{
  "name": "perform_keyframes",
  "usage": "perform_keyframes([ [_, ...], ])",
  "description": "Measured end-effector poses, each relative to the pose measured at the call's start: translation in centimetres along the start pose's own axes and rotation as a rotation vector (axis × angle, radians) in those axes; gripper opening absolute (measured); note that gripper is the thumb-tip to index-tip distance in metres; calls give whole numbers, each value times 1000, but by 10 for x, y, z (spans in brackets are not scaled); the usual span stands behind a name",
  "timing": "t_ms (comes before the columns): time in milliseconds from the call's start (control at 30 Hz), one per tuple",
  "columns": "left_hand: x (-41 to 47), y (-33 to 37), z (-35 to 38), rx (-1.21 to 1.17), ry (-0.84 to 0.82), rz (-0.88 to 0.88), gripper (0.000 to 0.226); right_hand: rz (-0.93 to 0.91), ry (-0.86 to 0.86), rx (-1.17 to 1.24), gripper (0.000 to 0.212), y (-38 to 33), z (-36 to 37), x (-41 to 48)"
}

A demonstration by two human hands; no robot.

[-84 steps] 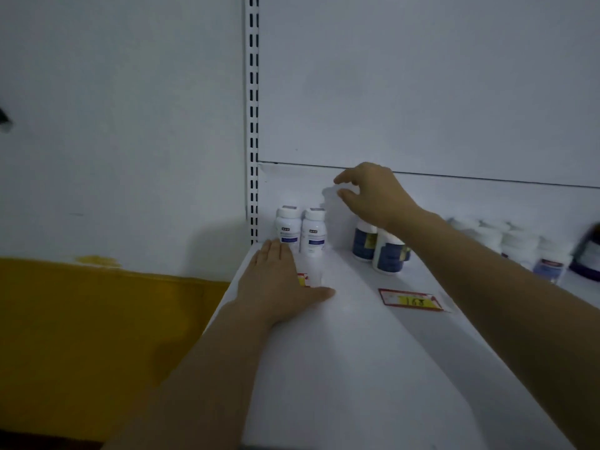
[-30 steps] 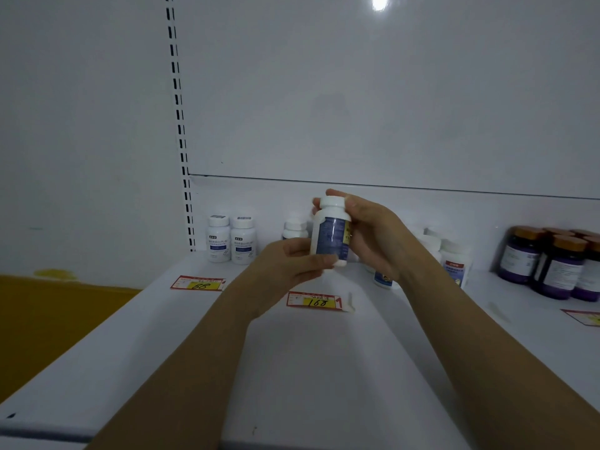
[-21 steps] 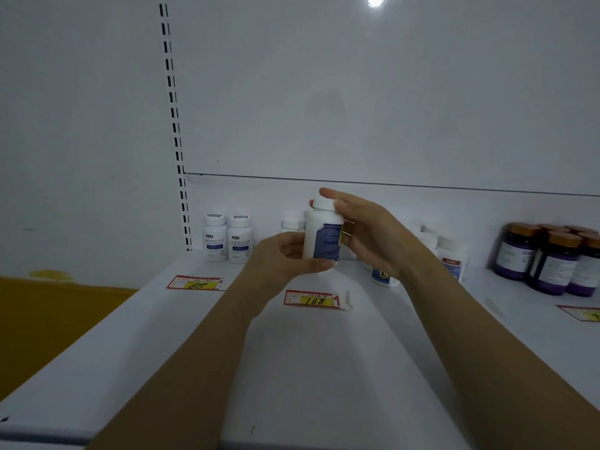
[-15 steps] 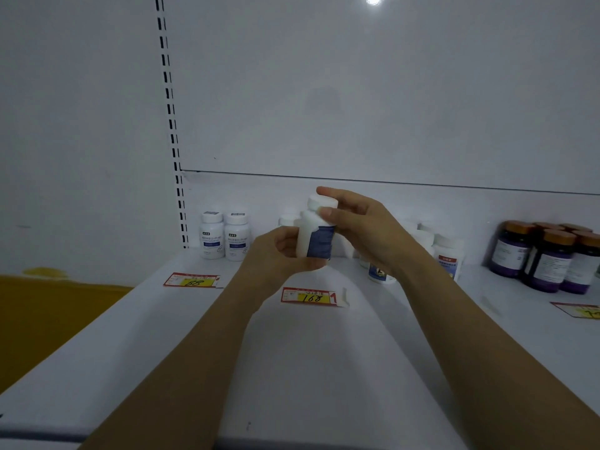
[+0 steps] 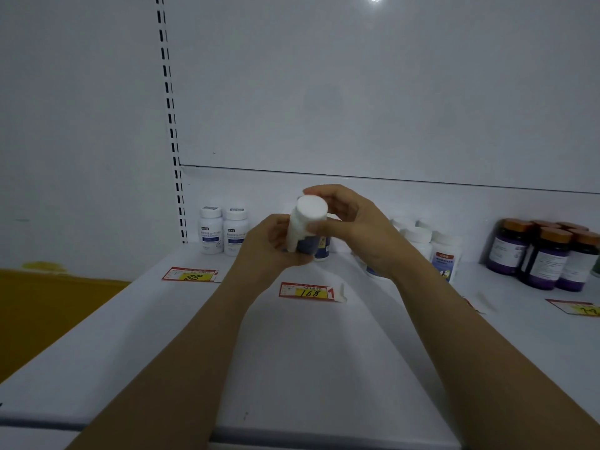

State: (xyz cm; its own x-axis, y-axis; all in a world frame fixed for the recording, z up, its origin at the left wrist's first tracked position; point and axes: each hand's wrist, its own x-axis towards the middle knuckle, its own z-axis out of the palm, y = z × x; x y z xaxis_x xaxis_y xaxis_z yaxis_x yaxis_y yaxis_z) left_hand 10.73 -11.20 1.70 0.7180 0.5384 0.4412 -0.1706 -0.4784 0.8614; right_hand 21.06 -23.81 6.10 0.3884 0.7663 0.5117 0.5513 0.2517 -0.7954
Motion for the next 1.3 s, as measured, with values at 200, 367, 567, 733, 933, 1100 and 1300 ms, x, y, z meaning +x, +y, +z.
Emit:
perform_keyframes([
  [200, -3, 8, 6, 18, -131, -87, 33, 192, 114, 44, 30, 9, -13, 5],
  [367, -2, 4, 8, 39, -172, -65, 41, 236, 59, -37, 30, 10, -16, 6],
  [567, 1, -5, 13, 135, -188, -62, 51, 309, -49, -374, 45, -1, -28, 10],
  [733, -6, -6, 17, 419, -147, -6, 49, 339, -151, -660, 47, -28, -30, 23],
  [933, -14, 10, 19, 1127, -195, 61, 58, 281, -119, -848, 49, -61, -39, 28],
  [1100, -22, 27, 17, 1280, -224, 28, 56, 254, -110, -982, 46, -75, -33, 16],
  [1300, -40, 43, 6, 1310, -195, -23, 62, 221, -163, -1023, 45, -85, -19, 5],
])
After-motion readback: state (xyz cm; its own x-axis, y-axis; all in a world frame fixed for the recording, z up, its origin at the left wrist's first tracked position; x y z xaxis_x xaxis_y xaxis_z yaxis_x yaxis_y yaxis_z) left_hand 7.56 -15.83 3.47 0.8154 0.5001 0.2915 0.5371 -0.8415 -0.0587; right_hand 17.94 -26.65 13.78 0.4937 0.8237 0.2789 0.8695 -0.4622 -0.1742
